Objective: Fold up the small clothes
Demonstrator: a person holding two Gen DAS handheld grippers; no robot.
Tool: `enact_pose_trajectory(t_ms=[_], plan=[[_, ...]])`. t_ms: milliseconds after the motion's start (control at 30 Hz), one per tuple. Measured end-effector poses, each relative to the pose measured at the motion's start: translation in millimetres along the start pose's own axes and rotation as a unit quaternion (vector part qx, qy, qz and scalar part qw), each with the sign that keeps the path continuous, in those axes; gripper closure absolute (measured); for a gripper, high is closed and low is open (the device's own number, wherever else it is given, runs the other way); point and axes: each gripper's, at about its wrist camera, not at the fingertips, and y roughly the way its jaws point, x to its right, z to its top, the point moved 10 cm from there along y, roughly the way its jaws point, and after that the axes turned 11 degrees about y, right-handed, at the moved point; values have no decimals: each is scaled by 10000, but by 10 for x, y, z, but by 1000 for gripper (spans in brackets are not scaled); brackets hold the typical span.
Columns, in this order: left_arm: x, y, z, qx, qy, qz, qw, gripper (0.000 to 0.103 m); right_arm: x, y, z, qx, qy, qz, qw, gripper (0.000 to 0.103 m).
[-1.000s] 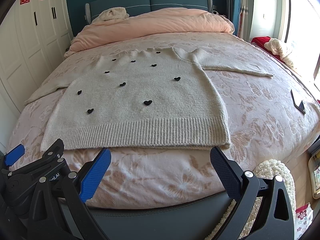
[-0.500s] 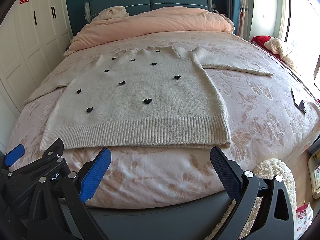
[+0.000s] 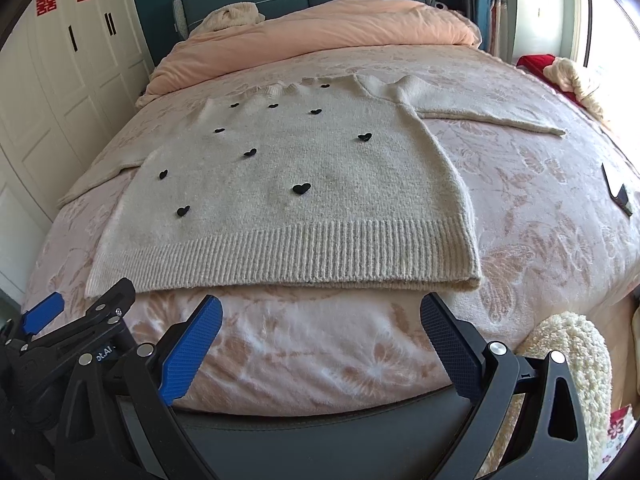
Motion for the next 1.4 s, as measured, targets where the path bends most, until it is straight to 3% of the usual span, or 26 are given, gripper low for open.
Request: enact_pose_trajectory(t_ms=[133, 300, 467, 600, 667, 767, 833, 867, 900, 967, 1033, 1100, 1167, 1233, 1300, 1400], plan=[[-186, 116, 145, 8, -260, 17, 9997, 5, 555, 184, 541, 121, 481, -148, 9987, 5], [-328, 342, 372, -88, -279, 23, 9996, 5, 1689, 620, 1731, 322, 1518, -372, 9872, 5], [-425, 526, 543, -151, -502, 81, 9986, 5, 2968, 1279, 2709, 394, 2968, -647, 9519, 5], [-408, 679, 614, -287, -613, 82, 9977, 5, 3694, 1698, 3111, 533, 3959, -841, 9129, 6], [-377, 747, 639, -335, -554, 130, 9978, 5, 3914, 1860, 3226, 562, 4244, -868, 8996, 8], [-321, 857, 660, -417, -457, 116, 9980, 5, 4069, 2078, 3306, 525, 4326, -1050, 8939, 15], [-295, 919, 673, -462, -419, 117, 9980, 5, 4075, 2104, 3424, 703, 4133, -1131, 9008, 43], [-297, 943, 679, -472, -416, 118, 9979, 5, 4042, 2152, 3465, 622, 4050, -1072, 9059, 85], [-296, 959, 682, -473, -423, 96, 9979, 5, 3998, 2194, 3507, 501, 4031, -953, 9088, 93], [-313, 986, 680, -479, -470, 66, 9977, 5, 3835, 2035, 3692, 889, 4054, -617, 9077, 94], [-347, 1007, 673, -475, -558, 5, 9973, 5, 3437, 1722, 4010, 1483, 3819, 9, 9122, 94], [-389, 1010, 676, -444, -683, -88, 9966, 5, 2799, 1398, 4335, 1878, 3224, 621, 9257, 94], [-435, 1000, 711, -349, -844, -223, 9956, 5, 1905, 1117, 4546, 1991, 2419, 1378, 9396, 94], [-478, 995, 770, -270, -1043, -392, 9934, 5, 960, 986, 4529, 1818, 1652, 2102, 9463, 93], [-520, 985, 851, -172, -1268, -542, 9903, 5, 27, 1080, 4275, 1340, 926, 2655, 9503, 92], [-583, 985, 1029, -21, -1573, -753, 9847, 5, -1054, 1555, 3570, 455, -36, 2865, 9570, 88]])
